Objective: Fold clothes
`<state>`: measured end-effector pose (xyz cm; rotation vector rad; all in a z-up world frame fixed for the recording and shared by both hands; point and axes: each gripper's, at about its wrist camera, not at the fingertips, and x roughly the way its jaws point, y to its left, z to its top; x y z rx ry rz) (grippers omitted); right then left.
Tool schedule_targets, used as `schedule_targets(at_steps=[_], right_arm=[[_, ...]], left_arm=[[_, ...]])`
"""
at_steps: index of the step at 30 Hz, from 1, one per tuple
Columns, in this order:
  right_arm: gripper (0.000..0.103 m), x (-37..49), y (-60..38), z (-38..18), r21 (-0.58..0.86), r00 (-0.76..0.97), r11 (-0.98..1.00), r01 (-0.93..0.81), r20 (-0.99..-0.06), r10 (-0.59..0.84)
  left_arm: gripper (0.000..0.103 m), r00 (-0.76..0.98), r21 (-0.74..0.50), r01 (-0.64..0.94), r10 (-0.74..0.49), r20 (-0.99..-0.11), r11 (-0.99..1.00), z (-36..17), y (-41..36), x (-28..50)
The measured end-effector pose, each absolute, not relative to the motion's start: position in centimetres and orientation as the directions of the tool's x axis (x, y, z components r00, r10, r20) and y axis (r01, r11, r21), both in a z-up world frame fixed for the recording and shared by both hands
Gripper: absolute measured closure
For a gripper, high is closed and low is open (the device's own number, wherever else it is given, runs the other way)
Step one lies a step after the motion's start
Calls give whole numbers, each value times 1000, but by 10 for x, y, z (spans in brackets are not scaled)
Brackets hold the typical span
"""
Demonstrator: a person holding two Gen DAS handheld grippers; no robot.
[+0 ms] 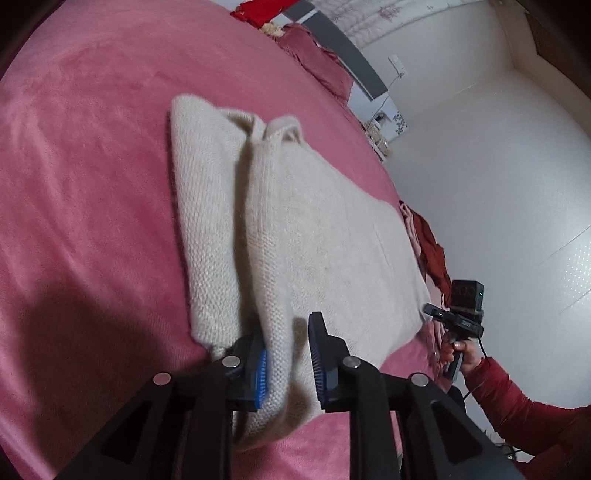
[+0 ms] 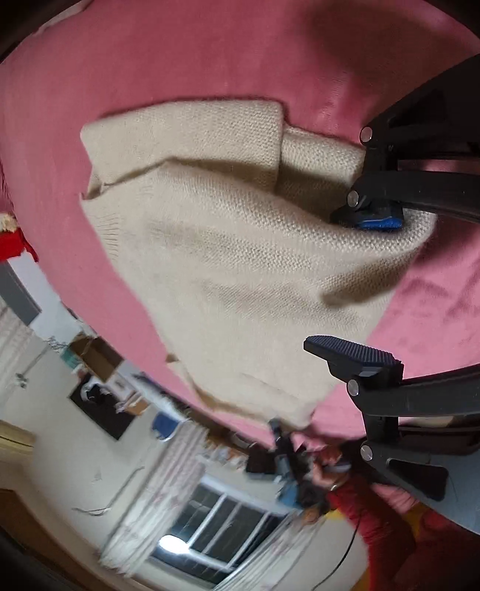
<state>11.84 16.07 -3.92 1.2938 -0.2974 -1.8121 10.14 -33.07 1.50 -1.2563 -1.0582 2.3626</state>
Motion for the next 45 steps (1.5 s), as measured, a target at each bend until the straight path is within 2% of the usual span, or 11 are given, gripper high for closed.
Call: schedule_targets(at_steps=[2, 3, 8, 12, 22, 27, 29, 31, 35, 42, 45], right_arm=[[84, 115, 152, -45, 610, -75, -632, 478, -689, -721], [90, 114, 152, -46, 622, -68, -632, 462, -686, -725], [92, 140, 145, -21, 621, 62, -498, 605, -660, -749], [92, 164, 139, -9, 600, 139, -431, 674, -676, -724], [92, 168, 168, -37, 570, -19, -633, 524, -735, -678], [77, 176, 178, -17, 480, -152, -723, 497, -772, -617], [58, 182, 183, 1, 387, -282, -777, 497, -774, -567], [49, 192, 172, 22, 267, -425, -812, 520, -743, -517], [49, 203, 119, 59, 99, -598, -809, 579, -623, -504], [46, 180, 6, 45, 273, -393, -650, 709, -611, -687], [46, 162, -24, 22, 381, -278, -586, 715, -614, -738]], left_arm=[[94, -568, -691, 110, 526, -633, -714, 13, -331, 106], [97, -552, -684, 110, 528, -646, -721, 13, -331, 108], [98, -367, -604, -48, 576, -730, -796, 26, -305, 109], [98, -322, -592, -143, 603, -730, -793, 42, -295, 125], [97, -244, -516, -22, 505, -828, -856, 36, -304, 132], [97, -335, -396, -62, 393, -856, -916, 68, -310, 156], [96, -461, -364, -69, 354, -814, -929, 90, -314, 164], [92, -581, -335, -67, 310, -752, -940, 110, -308, 160], [88, -716, -384, -95, 331, -614, -918, 126, -285, 118], [88, -640, -436, -55, 367, -675, -898, 64, -237, 5], [88, -678, -519, 8, 377, -631, -855, 48, -260, -10]])
